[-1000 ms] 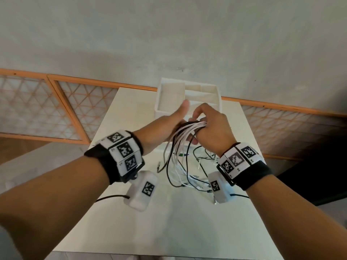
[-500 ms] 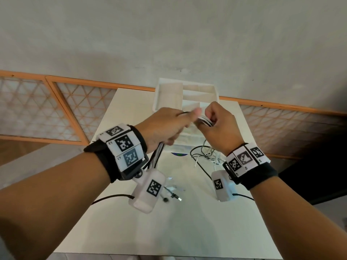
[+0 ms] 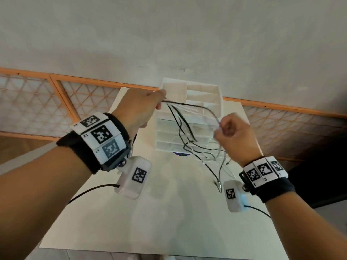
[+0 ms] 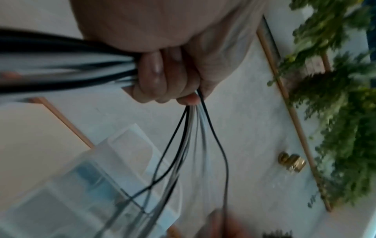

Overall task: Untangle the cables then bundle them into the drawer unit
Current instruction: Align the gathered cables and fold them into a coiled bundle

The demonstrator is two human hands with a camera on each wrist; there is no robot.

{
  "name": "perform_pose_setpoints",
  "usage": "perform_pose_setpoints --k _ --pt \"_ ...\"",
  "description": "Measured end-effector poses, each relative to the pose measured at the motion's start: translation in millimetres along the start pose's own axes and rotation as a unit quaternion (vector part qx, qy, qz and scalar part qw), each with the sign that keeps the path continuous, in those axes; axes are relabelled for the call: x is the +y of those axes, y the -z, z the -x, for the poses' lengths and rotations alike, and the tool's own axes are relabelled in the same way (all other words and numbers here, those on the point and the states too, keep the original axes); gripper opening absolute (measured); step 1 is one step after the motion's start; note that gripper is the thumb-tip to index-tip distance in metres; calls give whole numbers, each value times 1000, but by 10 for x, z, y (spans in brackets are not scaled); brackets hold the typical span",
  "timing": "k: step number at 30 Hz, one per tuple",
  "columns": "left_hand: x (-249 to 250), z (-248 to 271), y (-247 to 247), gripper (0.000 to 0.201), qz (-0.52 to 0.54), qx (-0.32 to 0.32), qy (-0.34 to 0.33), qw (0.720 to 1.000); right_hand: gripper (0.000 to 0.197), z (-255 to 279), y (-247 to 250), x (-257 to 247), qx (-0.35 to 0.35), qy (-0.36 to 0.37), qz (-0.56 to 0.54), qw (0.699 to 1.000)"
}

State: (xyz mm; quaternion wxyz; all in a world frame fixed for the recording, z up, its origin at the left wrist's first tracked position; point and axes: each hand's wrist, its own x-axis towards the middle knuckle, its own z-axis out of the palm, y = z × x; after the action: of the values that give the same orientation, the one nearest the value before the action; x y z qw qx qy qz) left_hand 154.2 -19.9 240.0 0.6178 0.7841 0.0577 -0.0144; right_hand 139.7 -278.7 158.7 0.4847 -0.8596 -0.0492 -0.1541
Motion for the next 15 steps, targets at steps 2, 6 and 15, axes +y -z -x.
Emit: perform_pose_setpoints --k 2,6,15 --pt "88 -12 53 44 53 11 -23 998 29 171 -120 203 -169 -42 185 967" --pt "92 10 93 44 37 5 -47 998 20 242 -182 505 -206 -101 317 920" --pt "-359 22 99 48 -139 62 -4 988 25 -146 262 38 205 -25 83 975"
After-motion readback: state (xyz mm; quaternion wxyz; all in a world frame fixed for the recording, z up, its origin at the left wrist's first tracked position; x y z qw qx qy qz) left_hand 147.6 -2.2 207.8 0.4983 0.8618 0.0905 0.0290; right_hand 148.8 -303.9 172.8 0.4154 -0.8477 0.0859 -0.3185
